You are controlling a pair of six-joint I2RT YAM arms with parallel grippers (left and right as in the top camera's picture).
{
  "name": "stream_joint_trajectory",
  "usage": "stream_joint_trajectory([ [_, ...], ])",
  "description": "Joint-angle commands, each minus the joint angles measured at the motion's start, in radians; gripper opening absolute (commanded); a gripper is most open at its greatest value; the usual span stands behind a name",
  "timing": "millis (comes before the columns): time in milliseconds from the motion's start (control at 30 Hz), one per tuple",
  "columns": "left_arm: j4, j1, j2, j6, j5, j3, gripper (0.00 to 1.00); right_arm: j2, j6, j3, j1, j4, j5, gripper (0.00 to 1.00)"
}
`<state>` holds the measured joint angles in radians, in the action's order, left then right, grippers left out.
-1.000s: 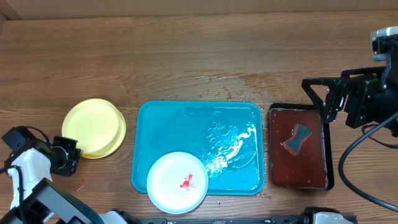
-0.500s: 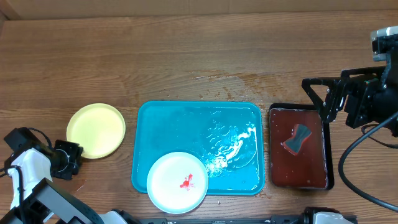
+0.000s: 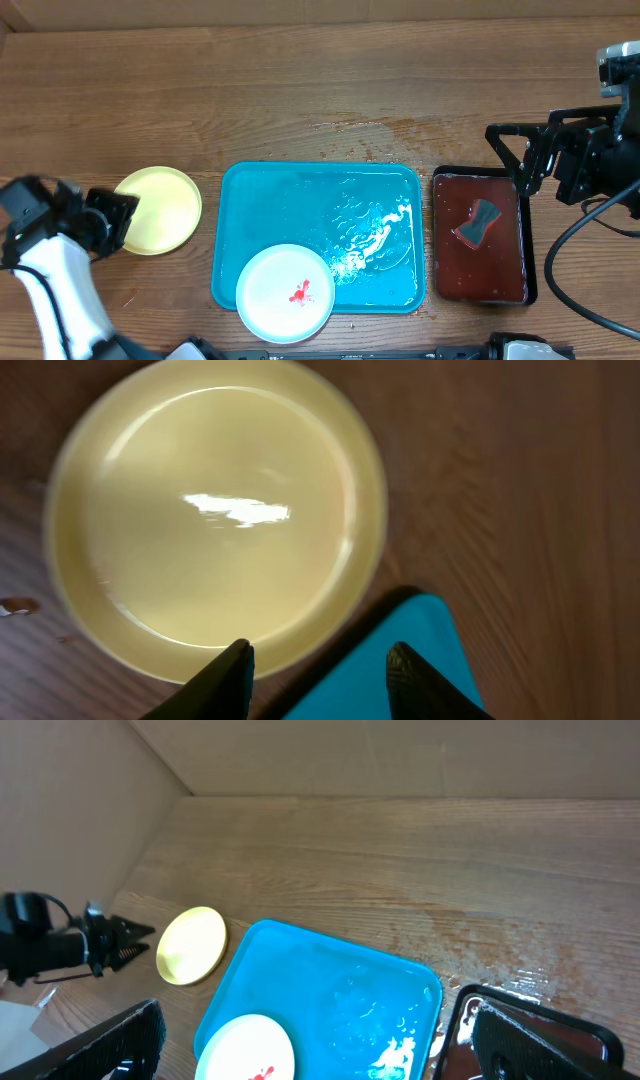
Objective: Clean dirty plates on tray and stack at the side
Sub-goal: 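Reach the left gripper to the white plate and grasp its rim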
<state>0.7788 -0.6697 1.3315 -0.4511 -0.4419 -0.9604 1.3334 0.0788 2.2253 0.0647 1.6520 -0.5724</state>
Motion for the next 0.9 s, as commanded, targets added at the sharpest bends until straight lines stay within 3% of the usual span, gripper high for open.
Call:
stream_joint_trajectory([
  [0, 0.024, 0.132, -0.12, 0.108, -0.005, -0.031, 0.47, -0.008, 0.005, 0.014, -0.004, -0.01, -0.006, 1.0],
  [233, 0.172, 0.477, -0.14, 0.223, 0.123, -0.029, 0.54, -0.008, 0.004, 0.014, -0.004, -0.013, -0.006, 1.0],
  [467, 0.324, 0.753, 0.006, 0.219, 0.309, -0.029, 0.59, -0.008, 0.005, 0.014, -0.004, 0.0, -0.006, 1.0],
  [633, 0.383, 0.829, 0.127, 0.185, 0.377, -0.029, 0.61, -0.008, 0.005, 0.014, -0.004, 0.016, -0.006, 1.0],
  [867, 0.392, 0.833, 0.264, 0.183, 0.384, -0.029, 0.6, -0.008, 0.008, 0.014, -0.004, 0.026, -0.005, 1.0],
])
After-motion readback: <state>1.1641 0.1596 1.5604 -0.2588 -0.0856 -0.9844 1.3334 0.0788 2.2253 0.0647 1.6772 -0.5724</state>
